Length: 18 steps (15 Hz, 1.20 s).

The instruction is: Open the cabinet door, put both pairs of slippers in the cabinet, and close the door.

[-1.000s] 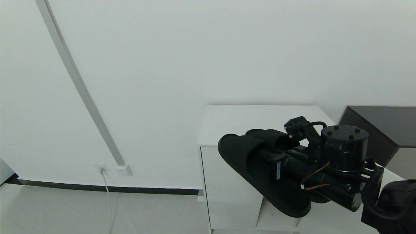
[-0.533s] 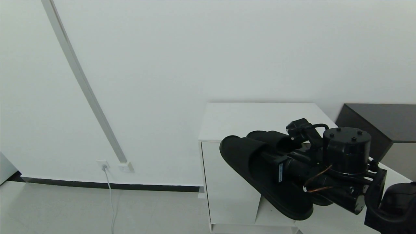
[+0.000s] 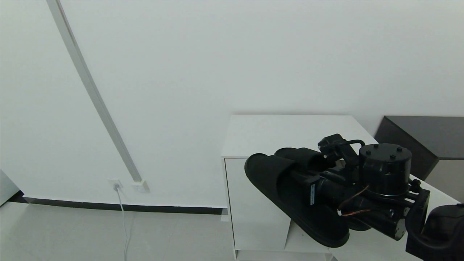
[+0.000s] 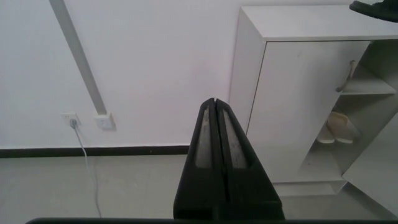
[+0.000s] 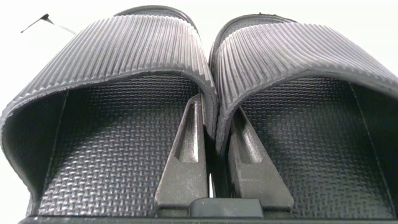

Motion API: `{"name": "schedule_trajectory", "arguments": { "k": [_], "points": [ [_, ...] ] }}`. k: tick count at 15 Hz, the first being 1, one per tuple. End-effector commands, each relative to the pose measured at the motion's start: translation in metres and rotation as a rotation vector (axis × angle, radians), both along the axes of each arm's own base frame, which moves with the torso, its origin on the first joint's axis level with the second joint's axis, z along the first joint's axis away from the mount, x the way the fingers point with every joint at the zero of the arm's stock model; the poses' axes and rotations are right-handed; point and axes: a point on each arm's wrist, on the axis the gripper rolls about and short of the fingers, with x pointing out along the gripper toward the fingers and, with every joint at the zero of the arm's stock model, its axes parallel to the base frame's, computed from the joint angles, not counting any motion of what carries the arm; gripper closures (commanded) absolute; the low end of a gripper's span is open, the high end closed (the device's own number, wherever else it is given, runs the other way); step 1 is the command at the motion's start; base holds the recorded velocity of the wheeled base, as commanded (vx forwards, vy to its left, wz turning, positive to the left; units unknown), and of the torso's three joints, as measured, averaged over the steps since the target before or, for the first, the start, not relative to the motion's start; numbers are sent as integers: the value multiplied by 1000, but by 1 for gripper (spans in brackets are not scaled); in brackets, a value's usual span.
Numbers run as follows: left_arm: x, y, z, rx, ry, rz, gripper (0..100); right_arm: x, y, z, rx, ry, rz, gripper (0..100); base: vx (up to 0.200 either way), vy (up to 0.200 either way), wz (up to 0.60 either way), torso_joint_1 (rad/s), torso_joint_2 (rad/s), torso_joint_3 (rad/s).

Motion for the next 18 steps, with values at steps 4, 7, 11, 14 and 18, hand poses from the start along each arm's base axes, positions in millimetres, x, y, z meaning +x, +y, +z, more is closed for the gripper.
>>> {"name": "schedule_trajectory", "arguments": {
  "k": [4,7,11,14,18],
  "points": [
    [0,0,0,2,1,0,100,0,0,-2,-6,5,0,100,0,-50,0,1,1,-1],
    [0,0,0,2,0,0,100,-1,0,-3,-9,8,0,100,0,-200,0,-1,-3,2],
    [0,0,0,2,1,0,100,-2,-1,-4,-9,12,1,100,0,-200,0,6,1,5],
    [0,0,0,2,0,0,100,-3,-2,-7,-12,17,7,100,0,-200,0,5,4,1],
    [0,0,0,2,1,0,100,-4,-2,-8,-12,7,8,100,0,-200,0,1,5,1]
  ]
}}
